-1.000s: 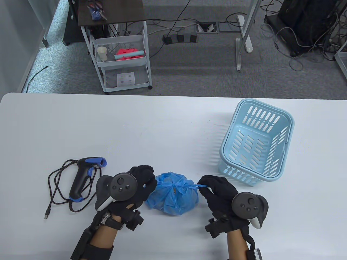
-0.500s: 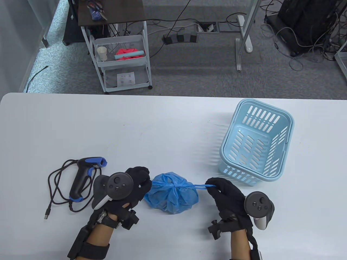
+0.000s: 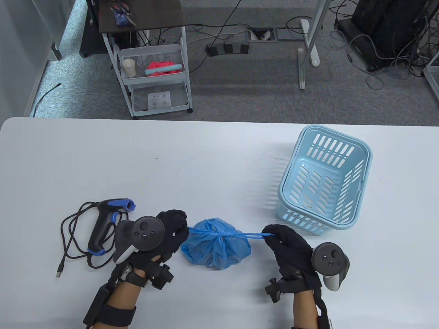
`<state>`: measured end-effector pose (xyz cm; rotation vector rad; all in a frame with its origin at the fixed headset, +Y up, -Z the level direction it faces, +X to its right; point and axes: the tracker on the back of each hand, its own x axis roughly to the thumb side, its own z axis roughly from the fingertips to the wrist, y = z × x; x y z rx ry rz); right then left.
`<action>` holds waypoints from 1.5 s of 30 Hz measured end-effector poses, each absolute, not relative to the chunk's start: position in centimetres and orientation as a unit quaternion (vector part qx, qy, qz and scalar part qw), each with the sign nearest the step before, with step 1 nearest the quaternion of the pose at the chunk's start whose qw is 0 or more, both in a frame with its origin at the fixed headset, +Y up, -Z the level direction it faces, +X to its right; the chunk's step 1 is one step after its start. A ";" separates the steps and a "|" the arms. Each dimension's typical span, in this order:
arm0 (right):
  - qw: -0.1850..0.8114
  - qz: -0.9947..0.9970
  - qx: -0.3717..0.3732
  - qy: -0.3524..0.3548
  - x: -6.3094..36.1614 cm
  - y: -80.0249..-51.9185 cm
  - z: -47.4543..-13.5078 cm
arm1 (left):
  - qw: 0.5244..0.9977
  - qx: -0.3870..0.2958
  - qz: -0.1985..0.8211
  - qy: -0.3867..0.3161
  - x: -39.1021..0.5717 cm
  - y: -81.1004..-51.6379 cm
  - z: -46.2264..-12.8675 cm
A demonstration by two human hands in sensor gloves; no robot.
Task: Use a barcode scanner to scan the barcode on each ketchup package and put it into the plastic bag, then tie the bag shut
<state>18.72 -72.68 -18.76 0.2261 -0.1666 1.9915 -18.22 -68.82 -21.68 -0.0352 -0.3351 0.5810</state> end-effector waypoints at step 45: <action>0.483 0.868 0.091 -0.064 18.0 -72.8 -18.7 | 0.995 -0.003 0.035 -0.094 -24.9 -70.5 -18.0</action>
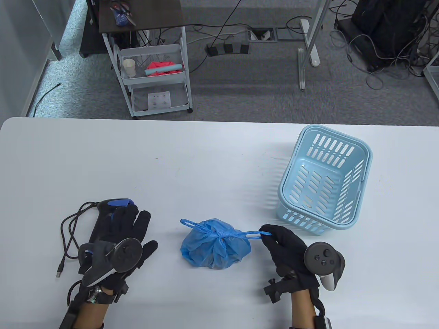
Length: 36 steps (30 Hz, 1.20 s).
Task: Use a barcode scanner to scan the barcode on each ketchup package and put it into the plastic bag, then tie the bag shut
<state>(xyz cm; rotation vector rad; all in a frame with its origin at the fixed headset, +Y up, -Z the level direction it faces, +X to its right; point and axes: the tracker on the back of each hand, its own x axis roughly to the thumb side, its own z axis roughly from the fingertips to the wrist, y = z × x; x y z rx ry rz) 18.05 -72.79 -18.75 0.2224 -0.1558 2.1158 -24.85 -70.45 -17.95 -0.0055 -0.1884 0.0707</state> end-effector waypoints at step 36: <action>0.092 0.982 0.122 -0.111 19.1 -70.1 -14.1 | 0.991 -0.078 -0.014 -0.109 -24.1 -72.7 -17.6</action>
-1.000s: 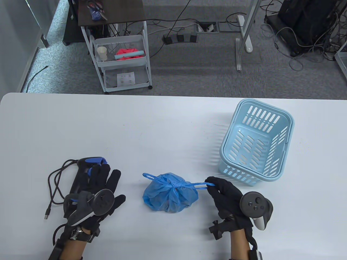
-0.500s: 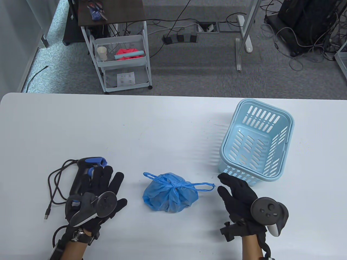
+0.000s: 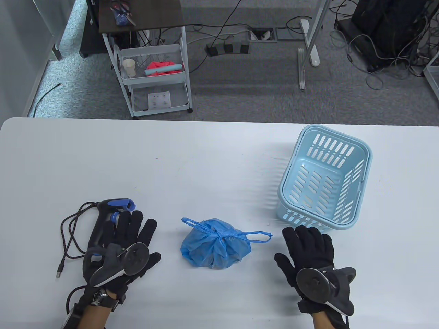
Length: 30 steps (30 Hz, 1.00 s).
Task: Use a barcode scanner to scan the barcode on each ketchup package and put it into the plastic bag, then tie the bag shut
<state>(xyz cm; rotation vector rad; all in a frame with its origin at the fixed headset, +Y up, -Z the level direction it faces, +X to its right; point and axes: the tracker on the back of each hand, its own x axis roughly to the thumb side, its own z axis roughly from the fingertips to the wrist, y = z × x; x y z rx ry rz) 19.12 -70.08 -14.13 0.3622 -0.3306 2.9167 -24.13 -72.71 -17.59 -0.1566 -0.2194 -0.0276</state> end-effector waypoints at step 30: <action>0.059 0.990 0.097 0.080 18.4 -74.9 -15.0 | 0.988 -0.104 -0.023 -0.110 -23.7 -73.2 -17.7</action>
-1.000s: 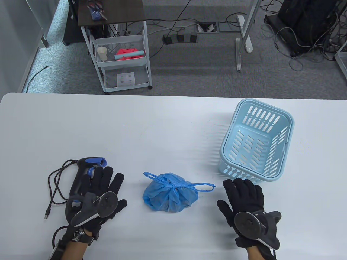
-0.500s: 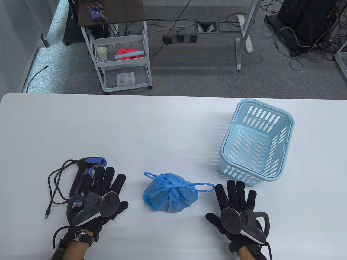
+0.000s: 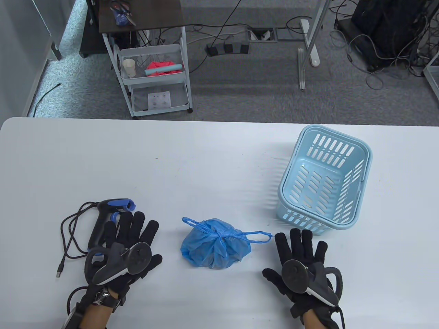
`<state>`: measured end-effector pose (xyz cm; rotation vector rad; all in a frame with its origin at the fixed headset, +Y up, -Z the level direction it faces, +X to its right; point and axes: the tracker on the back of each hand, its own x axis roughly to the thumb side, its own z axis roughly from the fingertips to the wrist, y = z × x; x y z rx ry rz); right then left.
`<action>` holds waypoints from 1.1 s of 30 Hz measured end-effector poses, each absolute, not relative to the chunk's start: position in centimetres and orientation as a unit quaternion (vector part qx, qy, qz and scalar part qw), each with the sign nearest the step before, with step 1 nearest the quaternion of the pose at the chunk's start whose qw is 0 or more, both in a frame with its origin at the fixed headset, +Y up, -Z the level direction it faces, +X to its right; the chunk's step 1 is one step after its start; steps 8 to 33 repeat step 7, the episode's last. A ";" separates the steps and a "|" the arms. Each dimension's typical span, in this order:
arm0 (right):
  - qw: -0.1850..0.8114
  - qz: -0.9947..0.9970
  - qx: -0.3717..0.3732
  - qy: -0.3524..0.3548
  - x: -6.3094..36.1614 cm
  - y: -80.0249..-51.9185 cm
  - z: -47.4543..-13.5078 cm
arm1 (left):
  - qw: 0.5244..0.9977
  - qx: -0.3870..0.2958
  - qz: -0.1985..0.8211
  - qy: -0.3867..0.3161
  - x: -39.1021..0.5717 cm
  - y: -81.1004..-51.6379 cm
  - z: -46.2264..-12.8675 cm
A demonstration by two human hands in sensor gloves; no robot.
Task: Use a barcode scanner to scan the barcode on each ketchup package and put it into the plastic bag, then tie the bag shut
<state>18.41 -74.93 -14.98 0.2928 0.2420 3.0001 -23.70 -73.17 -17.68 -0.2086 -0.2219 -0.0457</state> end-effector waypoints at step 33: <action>0.060 0.990 0.094 0.083 18.5 -74.9 -15.0 | 0.988 -0.105 -0.022 -0.109 -23.7 -73.2 -17.7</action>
